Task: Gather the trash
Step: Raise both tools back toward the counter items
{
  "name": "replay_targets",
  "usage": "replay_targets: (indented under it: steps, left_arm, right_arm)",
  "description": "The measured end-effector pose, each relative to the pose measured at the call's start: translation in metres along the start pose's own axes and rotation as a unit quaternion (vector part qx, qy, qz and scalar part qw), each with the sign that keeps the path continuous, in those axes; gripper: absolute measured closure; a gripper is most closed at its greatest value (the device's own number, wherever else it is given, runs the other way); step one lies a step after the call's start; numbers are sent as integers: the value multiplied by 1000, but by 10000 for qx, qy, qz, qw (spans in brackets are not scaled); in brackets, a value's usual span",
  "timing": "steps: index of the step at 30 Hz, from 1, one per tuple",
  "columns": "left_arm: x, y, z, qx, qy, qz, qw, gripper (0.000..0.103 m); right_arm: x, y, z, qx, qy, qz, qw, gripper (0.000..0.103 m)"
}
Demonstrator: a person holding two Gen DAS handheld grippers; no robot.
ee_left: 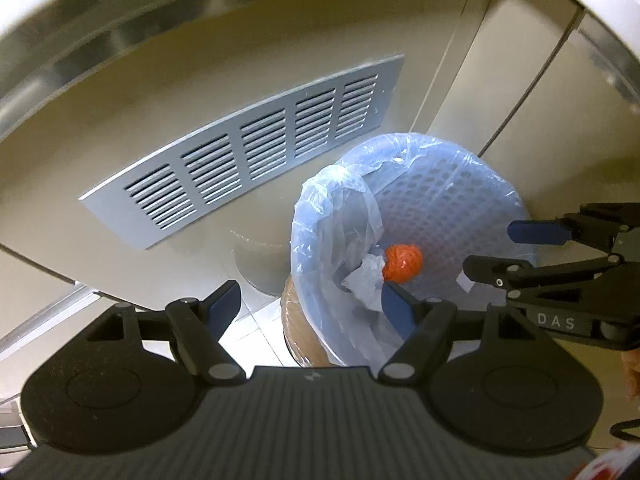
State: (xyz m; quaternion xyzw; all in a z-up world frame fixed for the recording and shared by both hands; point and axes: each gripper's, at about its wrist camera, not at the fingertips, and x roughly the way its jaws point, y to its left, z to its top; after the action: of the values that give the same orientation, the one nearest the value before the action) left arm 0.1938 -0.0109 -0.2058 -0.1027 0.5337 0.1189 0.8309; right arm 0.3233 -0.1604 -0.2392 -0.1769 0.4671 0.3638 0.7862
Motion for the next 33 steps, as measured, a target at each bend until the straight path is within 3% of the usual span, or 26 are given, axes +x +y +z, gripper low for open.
replay_targets:
  steps: [8,20,26,33]
  left_arm:
    - [-51,4,5,-125,-337,-28,9994,27]
    - [-157,5,33,-71,-1474,-5,9891,25]
    - [-184,17,69,-242,-2078,204,9776,24]
    - [-181,39,129,-316,-2416,605,9680,18]
  right_arm:
    - [-52,15,20,-109,-320,93,9994,48]
    - [-159,28,63,-357,-1481,229,9881,48]
    - [-176,20,101,-277,-1972,260,9796,48]
    - [-179,12,152,-237,-2347,313,9713,48]
